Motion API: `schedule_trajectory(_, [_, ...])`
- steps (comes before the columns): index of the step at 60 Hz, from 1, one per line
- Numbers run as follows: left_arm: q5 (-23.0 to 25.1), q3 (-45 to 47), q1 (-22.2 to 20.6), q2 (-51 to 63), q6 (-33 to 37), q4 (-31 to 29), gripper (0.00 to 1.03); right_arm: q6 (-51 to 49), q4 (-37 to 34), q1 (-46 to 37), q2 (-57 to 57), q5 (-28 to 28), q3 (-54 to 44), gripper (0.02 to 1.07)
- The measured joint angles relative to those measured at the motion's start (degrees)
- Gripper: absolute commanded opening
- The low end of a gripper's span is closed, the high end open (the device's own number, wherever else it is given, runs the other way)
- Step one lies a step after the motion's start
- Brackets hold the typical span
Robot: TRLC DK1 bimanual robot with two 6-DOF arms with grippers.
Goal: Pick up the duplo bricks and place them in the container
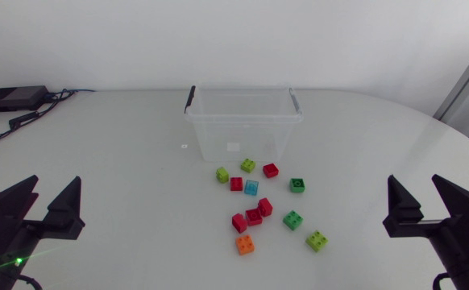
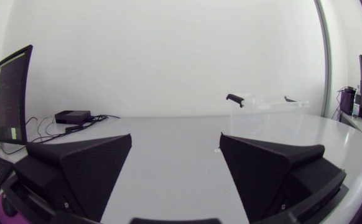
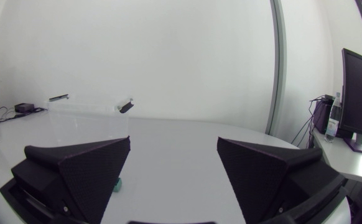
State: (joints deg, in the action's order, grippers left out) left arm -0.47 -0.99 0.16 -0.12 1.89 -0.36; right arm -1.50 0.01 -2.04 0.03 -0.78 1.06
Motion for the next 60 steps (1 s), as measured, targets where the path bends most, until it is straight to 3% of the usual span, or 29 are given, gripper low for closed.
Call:
schedule_trajectory(47, [0.0,-0.2,-0.7,0.0,0.0,-0.1,0.99,0.0,-0.1,0.0,0.0,0.0,0.0,1.03])
schedule_trajectory(60, [0.0,-7.9,-3.9,6.6,0.0,-0.9,0.99,0.0,-0.7,2.0,0.4,0.0,2.8,1.03])
